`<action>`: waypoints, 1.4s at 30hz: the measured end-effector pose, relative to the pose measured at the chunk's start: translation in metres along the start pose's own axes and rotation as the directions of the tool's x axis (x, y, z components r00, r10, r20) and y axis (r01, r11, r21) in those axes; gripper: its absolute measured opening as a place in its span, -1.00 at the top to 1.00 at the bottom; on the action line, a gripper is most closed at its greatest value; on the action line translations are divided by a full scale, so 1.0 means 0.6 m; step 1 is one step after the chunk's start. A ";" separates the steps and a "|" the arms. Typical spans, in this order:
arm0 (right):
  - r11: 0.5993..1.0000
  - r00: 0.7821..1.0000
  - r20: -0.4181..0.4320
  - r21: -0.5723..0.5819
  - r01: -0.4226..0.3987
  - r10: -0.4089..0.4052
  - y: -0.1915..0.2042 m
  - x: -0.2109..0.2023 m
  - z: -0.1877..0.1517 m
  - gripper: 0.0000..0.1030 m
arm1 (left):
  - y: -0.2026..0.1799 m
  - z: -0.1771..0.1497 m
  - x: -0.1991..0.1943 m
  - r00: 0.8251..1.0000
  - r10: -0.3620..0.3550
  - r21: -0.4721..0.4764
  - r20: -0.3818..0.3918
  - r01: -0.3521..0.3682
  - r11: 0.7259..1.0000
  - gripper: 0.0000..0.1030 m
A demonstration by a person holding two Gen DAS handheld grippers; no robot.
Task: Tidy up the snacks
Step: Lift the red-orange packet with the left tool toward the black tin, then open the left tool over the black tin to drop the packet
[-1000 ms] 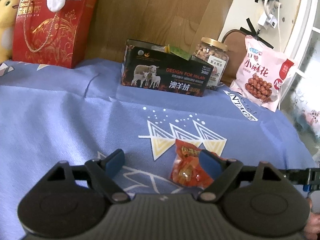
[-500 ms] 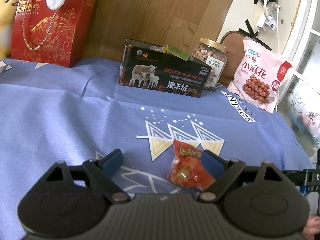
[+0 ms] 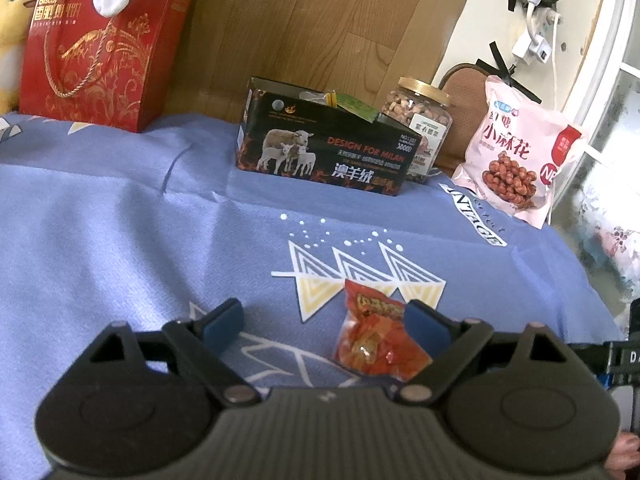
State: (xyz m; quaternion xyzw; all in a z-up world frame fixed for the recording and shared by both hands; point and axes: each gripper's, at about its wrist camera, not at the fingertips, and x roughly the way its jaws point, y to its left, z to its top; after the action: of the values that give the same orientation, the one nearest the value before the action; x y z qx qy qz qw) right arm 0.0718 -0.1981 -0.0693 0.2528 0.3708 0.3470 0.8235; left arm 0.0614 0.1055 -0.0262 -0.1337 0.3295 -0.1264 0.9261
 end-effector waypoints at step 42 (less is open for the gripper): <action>0.979 0.997 0.076 -0.202 -0.004 0.019 0.025 0.154 0.307 0.57 | 0.001 0.313 0.199 0.973 -0.221 -0.146 -0.059 0.211 0.967 0.36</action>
State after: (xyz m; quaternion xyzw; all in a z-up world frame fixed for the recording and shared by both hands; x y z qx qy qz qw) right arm 0.2555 -0.1476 0.0105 0.1835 0.3000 0.3775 0.8566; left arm 0.2722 0.0983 0.0451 -0.2281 0.3555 -0.2083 0.8822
